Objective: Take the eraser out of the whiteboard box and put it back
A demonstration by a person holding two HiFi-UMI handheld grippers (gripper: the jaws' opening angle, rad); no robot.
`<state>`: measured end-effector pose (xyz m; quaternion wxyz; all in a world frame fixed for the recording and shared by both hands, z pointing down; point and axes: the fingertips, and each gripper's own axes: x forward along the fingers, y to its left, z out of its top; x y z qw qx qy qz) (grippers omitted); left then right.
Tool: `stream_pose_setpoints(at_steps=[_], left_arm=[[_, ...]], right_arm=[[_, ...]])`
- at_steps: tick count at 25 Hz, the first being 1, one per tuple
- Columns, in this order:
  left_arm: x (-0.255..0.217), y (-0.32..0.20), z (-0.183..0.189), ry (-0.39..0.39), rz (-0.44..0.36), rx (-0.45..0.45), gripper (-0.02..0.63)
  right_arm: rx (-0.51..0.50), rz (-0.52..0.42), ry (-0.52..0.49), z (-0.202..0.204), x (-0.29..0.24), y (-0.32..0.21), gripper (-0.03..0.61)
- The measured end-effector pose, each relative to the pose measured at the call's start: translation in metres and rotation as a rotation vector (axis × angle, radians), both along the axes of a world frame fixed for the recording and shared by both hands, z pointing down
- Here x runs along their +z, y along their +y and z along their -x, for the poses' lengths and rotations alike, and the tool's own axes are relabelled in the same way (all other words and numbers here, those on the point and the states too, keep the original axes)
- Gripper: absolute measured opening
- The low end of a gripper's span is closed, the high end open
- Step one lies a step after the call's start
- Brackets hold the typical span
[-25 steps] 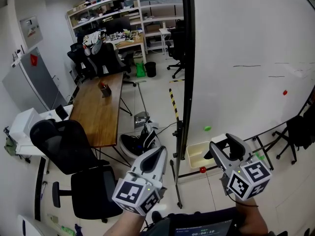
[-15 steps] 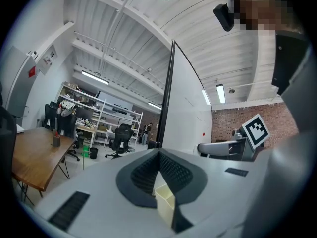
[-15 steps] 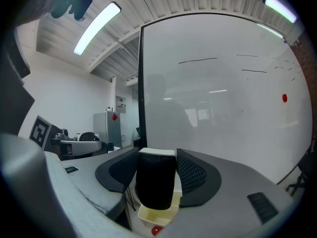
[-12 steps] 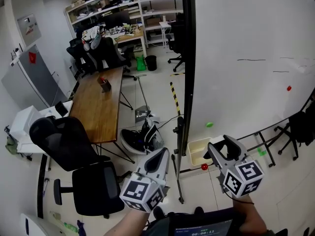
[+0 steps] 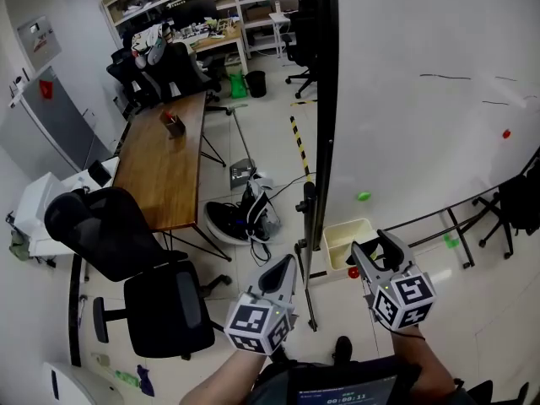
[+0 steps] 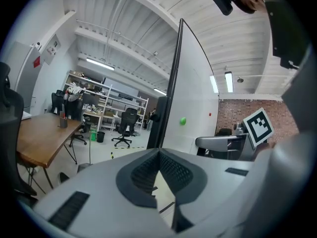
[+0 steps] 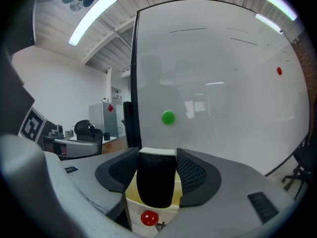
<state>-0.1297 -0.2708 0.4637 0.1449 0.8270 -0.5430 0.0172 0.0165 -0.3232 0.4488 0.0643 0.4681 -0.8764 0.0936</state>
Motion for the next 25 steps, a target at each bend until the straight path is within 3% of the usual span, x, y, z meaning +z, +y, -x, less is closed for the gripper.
stream_pose_setpoints(at_steps=[13, 25], left_arm=[[0.053, -0.011, -0.003, 0.000, 0.083, 0.014, 0.031], [0.051, -0.013, -0.006, 0.009, 0.090, 0.018, 0.031]], right_arm=[[-0.005, 0.112, 0.105, 0.010, 0.073, -0.006, 0.270], [0.004, 0.134, 0.143, 0.013, 0.080, -0.003, 0.270]])
